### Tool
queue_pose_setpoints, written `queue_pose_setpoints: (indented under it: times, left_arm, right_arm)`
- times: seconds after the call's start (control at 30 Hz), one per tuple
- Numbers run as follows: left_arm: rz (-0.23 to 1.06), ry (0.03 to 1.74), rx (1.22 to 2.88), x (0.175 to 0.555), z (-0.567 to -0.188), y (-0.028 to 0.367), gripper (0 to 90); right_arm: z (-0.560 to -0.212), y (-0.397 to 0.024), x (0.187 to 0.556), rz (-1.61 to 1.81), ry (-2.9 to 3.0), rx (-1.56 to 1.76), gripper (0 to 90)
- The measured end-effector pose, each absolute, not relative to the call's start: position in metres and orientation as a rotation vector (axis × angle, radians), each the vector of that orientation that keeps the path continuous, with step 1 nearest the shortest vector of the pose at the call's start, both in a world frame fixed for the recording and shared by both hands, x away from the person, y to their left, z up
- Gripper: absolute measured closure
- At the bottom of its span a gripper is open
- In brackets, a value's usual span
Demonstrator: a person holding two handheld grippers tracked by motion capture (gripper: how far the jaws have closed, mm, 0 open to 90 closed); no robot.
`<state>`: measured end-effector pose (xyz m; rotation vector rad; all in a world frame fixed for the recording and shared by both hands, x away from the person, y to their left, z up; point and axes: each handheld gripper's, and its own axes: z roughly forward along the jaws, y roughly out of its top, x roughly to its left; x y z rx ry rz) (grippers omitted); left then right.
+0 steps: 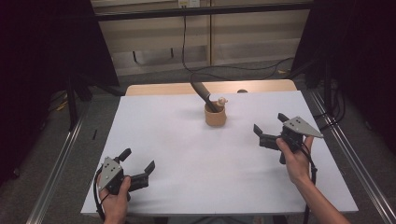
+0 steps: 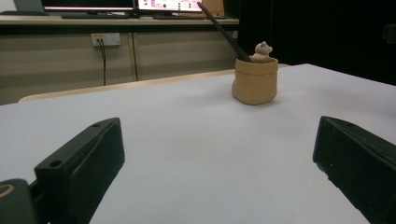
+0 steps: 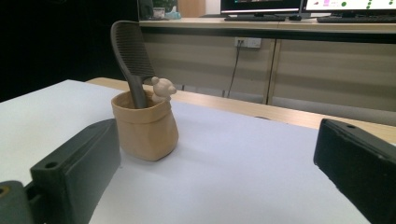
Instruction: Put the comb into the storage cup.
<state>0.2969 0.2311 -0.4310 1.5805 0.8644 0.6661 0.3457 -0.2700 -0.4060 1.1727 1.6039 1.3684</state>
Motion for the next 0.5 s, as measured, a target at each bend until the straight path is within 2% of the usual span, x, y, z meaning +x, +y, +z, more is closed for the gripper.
queue_pose_setpoints:
  times: [0.5]
  left_arm:
    - [0.678, 0.856, 1.58, 0.292, -0.43, 0.232, 2.3]
  right_arm:
    - [-0.411, -0.284, 0.315, 1.356, 1.57, 1.19, 0.1]
